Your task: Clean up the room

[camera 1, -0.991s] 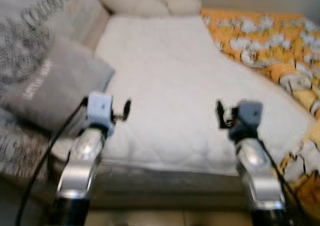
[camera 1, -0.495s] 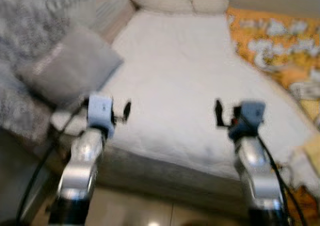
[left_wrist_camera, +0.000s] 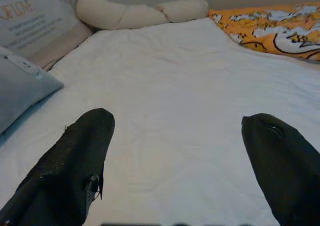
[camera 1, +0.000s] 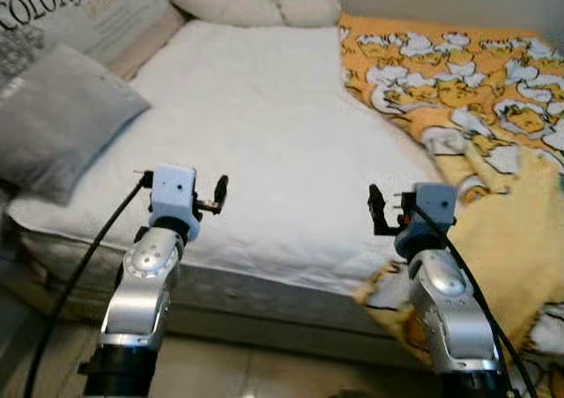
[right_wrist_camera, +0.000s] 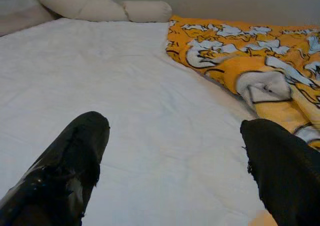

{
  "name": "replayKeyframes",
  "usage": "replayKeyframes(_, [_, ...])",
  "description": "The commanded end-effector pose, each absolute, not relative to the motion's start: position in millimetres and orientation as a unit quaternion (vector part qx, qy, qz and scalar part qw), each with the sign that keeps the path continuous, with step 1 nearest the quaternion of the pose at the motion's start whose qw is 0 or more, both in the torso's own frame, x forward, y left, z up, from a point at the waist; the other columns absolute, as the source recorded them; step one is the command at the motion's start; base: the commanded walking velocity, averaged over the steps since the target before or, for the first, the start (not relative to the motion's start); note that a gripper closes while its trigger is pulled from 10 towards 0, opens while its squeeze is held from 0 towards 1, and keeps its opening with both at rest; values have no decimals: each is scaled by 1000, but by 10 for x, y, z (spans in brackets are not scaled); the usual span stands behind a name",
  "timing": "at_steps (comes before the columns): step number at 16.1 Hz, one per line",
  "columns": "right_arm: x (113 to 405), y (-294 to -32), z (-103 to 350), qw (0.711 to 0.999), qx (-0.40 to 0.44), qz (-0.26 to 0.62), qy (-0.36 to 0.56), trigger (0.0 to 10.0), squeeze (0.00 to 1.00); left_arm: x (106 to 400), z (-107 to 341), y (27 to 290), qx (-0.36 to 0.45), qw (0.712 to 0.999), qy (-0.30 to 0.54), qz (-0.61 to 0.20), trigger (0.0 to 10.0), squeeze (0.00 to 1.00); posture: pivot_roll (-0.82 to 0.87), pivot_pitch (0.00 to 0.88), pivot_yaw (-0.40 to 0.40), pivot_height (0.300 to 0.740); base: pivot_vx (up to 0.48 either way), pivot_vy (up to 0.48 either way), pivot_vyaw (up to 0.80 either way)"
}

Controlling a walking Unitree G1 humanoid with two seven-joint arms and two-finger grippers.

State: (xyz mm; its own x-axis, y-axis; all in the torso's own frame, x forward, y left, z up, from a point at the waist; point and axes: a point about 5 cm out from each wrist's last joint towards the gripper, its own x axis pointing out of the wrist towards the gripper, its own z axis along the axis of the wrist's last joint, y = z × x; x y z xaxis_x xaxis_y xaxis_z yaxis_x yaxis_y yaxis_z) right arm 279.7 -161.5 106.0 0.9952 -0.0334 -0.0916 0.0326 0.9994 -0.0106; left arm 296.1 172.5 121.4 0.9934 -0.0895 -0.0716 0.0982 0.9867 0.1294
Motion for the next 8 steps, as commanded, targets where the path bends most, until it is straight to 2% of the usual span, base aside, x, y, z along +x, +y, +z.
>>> replayKeyframes(1, [2789, -1689, 1062, 998, -22, -35, 48, 10000, 1000, 2968, 1201, 1700, 60, 996, 35, -47, 10000, 180, -64, 0, 43, 740, 0, -480, 0])
replayKeyframes(5, [2800, -1686, 1086, 999, -17, -34, 37, 10000, 1000, 2978, 1195, 1711, 60, 997, 36, -42, 10000, 184, -63, 0, 46, 740, 0, -480, 0])
replayKeyframes(8, [2805, -1711, 1066, 998, -9, -41, 43, 10000, 1000, 2978, 1201, 1697, 61, 997, 34, -42, 10000, 180, -55, 0, 41, 740, 0, -480, 800])
